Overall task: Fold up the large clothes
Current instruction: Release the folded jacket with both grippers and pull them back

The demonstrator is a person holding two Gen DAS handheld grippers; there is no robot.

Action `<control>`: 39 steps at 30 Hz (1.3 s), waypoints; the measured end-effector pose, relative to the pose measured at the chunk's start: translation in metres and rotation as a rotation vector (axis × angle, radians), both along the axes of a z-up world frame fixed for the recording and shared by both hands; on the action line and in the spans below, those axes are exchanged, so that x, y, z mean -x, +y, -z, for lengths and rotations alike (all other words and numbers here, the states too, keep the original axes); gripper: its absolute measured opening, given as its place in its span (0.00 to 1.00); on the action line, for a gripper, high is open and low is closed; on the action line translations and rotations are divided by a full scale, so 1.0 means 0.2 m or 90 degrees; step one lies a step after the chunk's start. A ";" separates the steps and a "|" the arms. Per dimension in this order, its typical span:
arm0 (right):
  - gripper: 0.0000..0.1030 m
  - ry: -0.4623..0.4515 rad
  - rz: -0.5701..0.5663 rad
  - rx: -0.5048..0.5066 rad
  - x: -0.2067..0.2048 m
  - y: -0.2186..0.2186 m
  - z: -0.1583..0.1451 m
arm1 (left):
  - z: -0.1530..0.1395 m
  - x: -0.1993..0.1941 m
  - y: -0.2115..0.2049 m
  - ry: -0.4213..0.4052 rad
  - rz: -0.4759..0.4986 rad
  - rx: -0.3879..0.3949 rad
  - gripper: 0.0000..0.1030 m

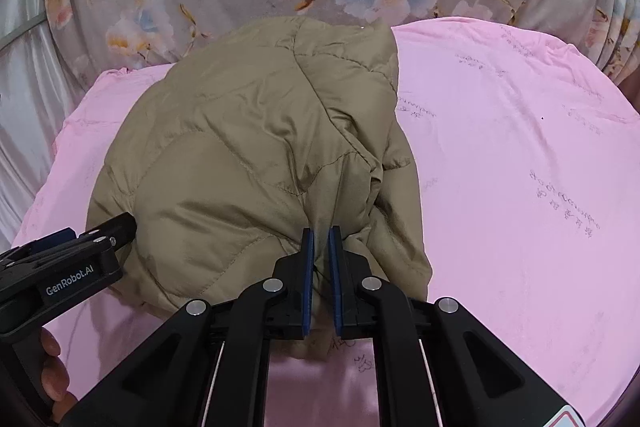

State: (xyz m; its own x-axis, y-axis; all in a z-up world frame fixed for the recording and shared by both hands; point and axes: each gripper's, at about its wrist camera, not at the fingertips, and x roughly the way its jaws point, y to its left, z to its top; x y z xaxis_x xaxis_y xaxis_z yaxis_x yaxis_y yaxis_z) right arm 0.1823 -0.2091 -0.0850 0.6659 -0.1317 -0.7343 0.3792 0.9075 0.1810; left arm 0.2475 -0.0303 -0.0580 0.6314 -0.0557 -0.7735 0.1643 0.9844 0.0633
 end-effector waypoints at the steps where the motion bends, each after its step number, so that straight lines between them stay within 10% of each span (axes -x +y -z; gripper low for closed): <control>1: 0.07 0.003 0.000 0.004 0.00 0.01 0.02 | 0.01 0.00 -0.01 0.001 -0.003 -0.002 0.82; 27: 0.12 0.007 -0.003 0.077 -0.01 0.06 0.09 | 0.10 0.05 -0.09 -0.055 -0.015 -0.042 0.82; 35: 0.53 -0.027 0.017 0.094 0.22 0.11 0.06 | 0.06 0.23 -0.04 -0.044 0.006 0.004 0.87; 39: 0.54 -0.005 0.021 0.077 0.33 0.10 0.08 | 0.10 0.36 -0.05 -0.020 0.020 -0.006 0.87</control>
State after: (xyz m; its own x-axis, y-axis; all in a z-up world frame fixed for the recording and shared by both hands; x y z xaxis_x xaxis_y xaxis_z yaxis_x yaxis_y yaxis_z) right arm 0.1168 -0.1891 -0.1015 0.6649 -0.2409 -0.7070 0.4079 0.9101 0.0735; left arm 0.1751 -0.0408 -0.0789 0.6538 -0.0681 -0.7536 0.1925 0.9781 0.0786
